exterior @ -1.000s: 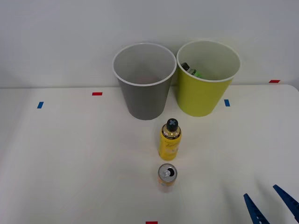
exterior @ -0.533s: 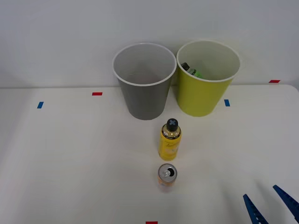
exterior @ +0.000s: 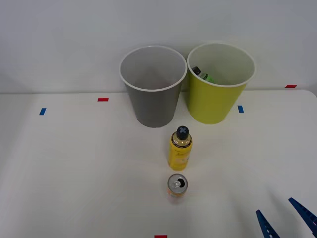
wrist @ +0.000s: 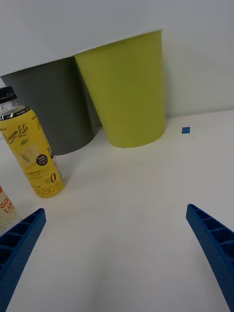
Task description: Put cans in the gray bin, plastic bottles in the light green bin
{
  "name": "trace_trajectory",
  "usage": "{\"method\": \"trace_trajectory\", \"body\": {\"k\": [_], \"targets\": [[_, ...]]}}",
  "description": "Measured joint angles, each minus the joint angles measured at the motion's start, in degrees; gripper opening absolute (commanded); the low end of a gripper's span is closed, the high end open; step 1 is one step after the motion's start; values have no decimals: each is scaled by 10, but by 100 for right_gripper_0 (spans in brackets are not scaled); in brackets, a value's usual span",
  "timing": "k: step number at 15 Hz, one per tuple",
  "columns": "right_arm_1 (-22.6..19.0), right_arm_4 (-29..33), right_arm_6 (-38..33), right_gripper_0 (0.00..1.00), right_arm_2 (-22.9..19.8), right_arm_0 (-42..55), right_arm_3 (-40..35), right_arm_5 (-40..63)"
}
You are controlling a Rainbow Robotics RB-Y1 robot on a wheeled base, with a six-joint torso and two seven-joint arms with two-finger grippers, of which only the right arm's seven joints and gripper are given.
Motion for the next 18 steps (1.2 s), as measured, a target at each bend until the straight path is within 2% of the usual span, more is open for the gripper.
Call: {"method": "trace_trajectory", "body": {"k": [18], "targets": [[0,-3,4,100,0,0,0,-4]]}}
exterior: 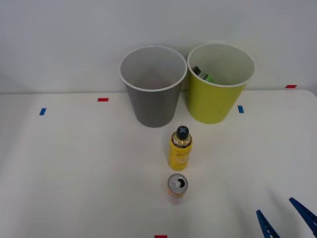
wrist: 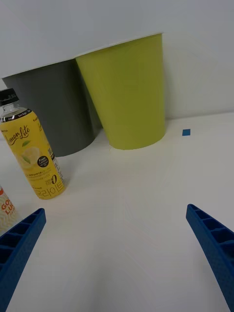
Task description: Put cans in the gray bin, plastic bottles in the light green bin
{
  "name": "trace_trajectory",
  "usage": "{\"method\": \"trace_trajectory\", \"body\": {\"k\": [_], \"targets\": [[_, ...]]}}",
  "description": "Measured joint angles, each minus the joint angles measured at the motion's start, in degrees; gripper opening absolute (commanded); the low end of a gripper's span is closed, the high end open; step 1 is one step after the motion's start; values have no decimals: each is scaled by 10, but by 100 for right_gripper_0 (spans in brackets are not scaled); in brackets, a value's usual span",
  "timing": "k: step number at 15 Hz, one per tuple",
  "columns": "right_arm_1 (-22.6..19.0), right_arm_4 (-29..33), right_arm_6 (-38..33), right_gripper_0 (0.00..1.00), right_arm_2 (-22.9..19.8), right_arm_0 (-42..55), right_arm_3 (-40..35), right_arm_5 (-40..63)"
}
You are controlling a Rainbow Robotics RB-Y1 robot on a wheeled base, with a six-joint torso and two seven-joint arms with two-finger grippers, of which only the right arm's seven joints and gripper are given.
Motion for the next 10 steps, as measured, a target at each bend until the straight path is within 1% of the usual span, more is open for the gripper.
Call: {"method": "trace_trajectory", "body": {"k": [10], "targets": [[0,0,0,100,0,0,0,0]]}}
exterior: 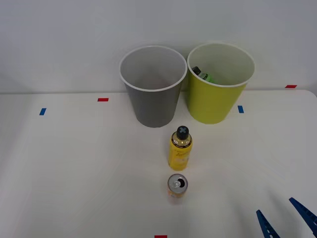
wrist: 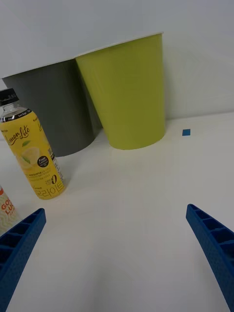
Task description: Put cans in the gray bin, plastic bottles in the light green bin
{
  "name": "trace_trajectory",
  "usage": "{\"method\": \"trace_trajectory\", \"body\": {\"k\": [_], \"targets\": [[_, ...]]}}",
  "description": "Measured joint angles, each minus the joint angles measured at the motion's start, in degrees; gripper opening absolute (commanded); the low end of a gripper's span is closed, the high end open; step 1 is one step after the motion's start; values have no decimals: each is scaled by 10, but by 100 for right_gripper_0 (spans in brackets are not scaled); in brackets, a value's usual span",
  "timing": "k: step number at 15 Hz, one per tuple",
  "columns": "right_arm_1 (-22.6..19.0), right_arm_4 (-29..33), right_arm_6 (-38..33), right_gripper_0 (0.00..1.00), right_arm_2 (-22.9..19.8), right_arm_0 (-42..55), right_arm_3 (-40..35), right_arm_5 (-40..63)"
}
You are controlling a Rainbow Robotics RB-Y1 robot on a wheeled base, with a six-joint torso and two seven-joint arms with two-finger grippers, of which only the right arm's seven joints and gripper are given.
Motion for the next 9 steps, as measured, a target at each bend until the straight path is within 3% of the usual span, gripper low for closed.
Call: {"method": "trace_trajectory", "body": {"k": [9], "targets": [[0,0,0,100,0,0,0,0]]}}
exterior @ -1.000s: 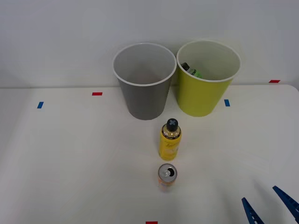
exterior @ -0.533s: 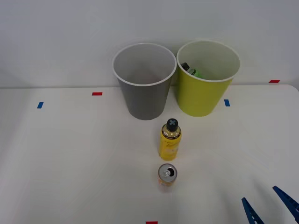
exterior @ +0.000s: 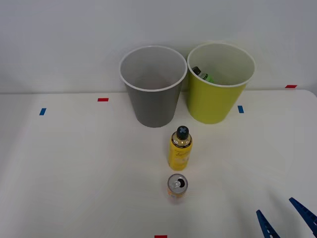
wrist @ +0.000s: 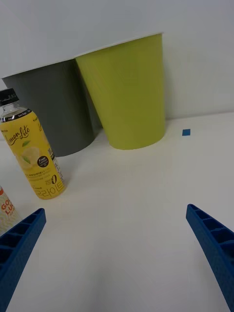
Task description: Put cans in the gray bin, plastic bottles in the light green bin
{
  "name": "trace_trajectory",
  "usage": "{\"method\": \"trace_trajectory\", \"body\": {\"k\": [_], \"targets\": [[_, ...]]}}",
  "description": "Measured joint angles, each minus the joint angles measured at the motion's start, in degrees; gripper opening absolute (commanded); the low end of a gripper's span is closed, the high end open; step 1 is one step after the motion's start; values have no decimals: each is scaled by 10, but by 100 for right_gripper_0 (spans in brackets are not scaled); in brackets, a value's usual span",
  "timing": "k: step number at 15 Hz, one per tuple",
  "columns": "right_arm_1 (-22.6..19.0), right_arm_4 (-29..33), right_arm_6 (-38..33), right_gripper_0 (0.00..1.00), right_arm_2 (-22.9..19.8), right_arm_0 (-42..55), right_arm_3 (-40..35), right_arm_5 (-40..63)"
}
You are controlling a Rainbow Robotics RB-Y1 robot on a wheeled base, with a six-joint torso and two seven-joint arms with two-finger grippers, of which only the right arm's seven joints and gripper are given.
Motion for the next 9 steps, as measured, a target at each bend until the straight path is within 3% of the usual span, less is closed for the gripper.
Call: {"method": "trace_trajectory", "body": {"k": [9], "targets": [[0,0,0,100,0,0,0,0]]}}
